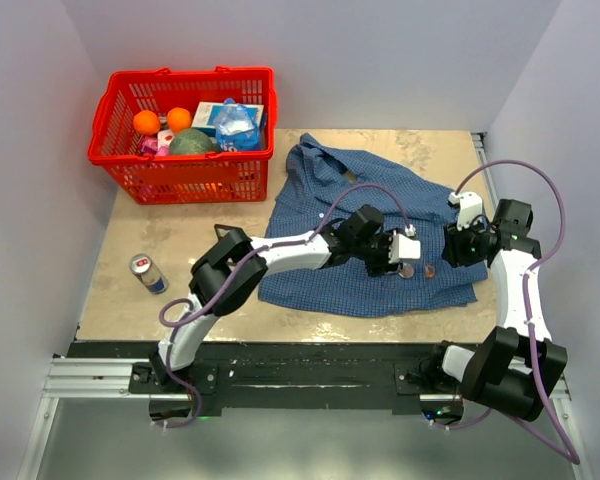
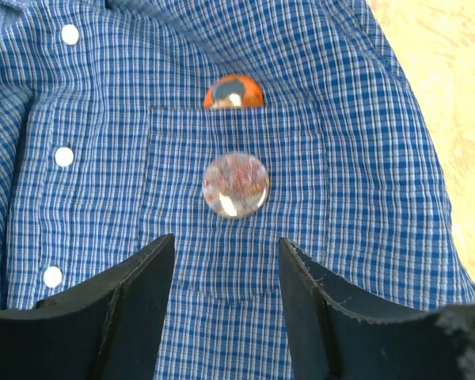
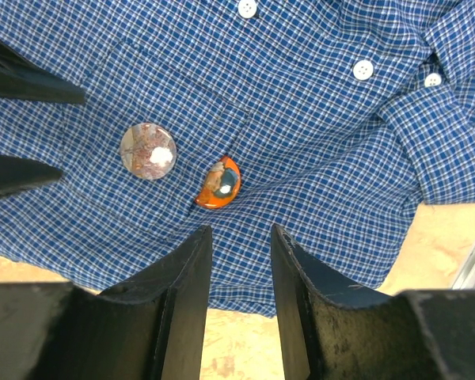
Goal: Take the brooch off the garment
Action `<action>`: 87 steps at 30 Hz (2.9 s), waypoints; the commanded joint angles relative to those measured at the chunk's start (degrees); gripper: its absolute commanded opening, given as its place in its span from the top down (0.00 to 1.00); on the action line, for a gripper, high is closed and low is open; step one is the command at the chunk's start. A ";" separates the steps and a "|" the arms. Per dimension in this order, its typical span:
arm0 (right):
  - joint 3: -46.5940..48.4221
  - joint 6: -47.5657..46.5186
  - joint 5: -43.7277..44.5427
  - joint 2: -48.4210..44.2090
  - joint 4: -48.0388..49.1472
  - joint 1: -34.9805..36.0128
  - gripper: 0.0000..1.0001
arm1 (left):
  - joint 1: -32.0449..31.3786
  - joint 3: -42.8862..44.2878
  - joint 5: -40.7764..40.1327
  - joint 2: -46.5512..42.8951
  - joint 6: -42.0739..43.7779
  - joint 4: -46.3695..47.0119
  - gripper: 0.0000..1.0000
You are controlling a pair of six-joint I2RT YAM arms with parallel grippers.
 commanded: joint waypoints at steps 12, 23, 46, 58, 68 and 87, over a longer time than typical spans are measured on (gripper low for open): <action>7.24 4.05 -0.49 2.69 -1.76 0.08 0.62 | -2.79 11.62 -7.54 11.88 -1.81 3.29 0.44; 6.10 3.61 -0.76 1.73 -1.32 -0.01 0.62 | -3.24 11.71 -11.24 11.54 -5.48 4.60 0.67; 7.94 7.39 -4.01 10.24 -2.45 0.78 0.62 | 4.23 -4.37 1.77 5.47 -48.99 20.42 1.00; 9.35 5.45 -2.26 15.61 -1.50 10.79 0.51 | 7.14 -2.97 6.08 3.54 -52.87 20.87 1.00; 5.76 4.23 -5.23 15.35 4.74 14.40 0.44 | 8.28 -4.82 13.28 1.51 -54.18 24.82 1.00; 9.27 -10.98 -16.84 24.75 -4.13 15.28 0.89 | 8.19 -4.03 17.24 0.99 -49.09 24.73 1.00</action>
